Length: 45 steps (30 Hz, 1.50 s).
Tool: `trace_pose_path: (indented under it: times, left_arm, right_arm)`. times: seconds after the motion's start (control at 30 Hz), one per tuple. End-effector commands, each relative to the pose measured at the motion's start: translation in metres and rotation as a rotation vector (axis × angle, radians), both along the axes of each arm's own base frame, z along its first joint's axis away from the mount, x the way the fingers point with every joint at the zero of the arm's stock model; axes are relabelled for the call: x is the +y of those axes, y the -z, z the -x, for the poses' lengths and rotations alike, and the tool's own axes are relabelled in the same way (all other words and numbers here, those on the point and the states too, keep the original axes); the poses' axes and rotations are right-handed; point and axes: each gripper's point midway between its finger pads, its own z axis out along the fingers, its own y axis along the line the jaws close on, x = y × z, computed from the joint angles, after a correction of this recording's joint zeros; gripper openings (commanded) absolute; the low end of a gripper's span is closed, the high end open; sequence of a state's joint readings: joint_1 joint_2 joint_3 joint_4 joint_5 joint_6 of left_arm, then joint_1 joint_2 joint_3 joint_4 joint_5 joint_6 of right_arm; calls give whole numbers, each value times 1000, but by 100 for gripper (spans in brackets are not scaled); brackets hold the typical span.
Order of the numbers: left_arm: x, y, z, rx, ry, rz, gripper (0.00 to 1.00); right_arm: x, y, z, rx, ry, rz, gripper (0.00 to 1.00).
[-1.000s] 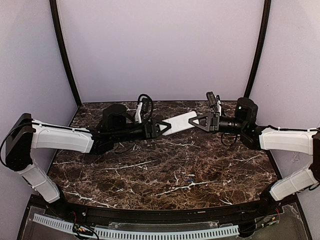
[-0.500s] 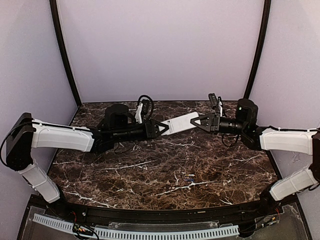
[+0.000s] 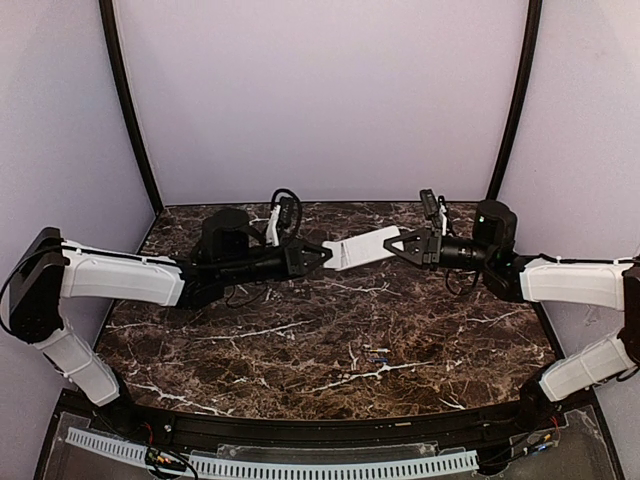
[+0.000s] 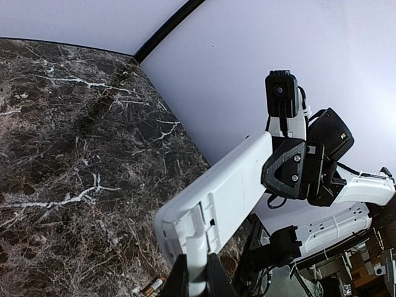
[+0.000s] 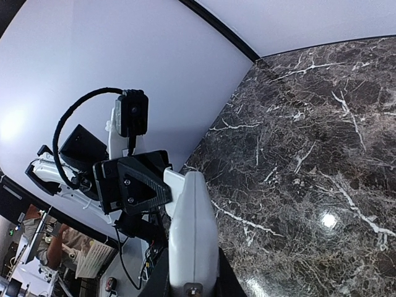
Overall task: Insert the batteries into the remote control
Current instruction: Remove the battery cover from the remote control, then place the battery cover at the center of the board.
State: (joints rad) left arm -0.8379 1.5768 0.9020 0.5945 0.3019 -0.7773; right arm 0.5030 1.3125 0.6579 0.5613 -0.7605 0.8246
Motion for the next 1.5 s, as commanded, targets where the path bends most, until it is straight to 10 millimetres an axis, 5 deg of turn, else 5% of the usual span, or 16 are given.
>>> trace_pose_path:
  times: [0.0,0.23,0.33,0.67,1.07,1.47]
  left_arm:
    - [10,-2,4,-23,0,5,5]
    - [13,-27,17,-82,48,90,0]
    - [23,-20,12,-59,17,73,0]
    - [22,53,19,136,79,40,3]
    - [16,118,21,278,102,-5,8]
    - [25,157,19,366,72,-42,12]
  right_arm:
    - [0,-16,1,-71,-6,1,0]
    - [-19,3,-13,-29,59,39,0]
    - [-32,12,-17,-14,79,53,0]
    - [-47,21,-8,-5,62,57,0]
    - [-50,11,15,-27,-50,9,0]
    - [-50,4,40,-27,-168,7,0]
